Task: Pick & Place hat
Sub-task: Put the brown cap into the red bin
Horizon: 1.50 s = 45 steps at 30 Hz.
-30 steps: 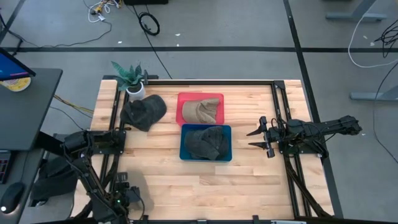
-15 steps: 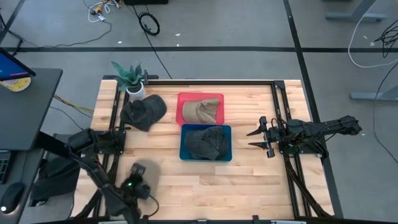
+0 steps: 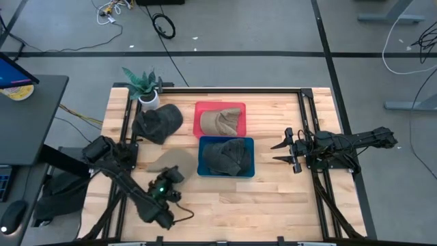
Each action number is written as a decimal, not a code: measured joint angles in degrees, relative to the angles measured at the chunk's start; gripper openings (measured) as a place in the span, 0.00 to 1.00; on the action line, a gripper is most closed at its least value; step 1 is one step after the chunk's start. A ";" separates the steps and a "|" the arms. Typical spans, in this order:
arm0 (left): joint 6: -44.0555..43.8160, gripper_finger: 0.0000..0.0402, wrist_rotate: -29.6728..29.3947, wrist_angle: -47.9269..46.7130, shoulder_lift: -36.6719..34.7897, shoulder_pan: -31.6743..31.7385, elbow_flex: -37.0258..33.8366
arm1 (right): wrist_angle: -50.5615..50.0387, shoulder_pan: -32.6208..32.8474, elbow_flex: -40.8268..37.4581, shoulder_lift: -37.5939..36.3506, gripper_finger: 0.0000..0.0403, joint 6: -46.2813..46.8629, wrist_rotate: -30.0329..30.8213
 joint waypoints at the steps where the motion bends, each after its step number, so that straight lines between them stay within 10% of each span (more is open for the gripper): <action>1: 0.40 0.02 -0.42 -0.64 -0.29 1.05 0.00 | -0.01 0.00 0.00 0.00 0.46 0.02 0.00; 14: 36.74 0.02 -2.92 12.62 -15.19 17.77 0.00 | -0.02 0.02 0.00 0.00 0.46 0.02 0.02; 24: 75.16 0.02 13.15 39.47 -21.48 36.07 0.00 | 0.00 0.01 0.00 0.00 0.46 0.02 0.00; 45: 95.10 0.02 28.20 61.18 -14.52 56.17 0.04 | 0.03 0.01 0.00 0.00 0.46 0.02 0.01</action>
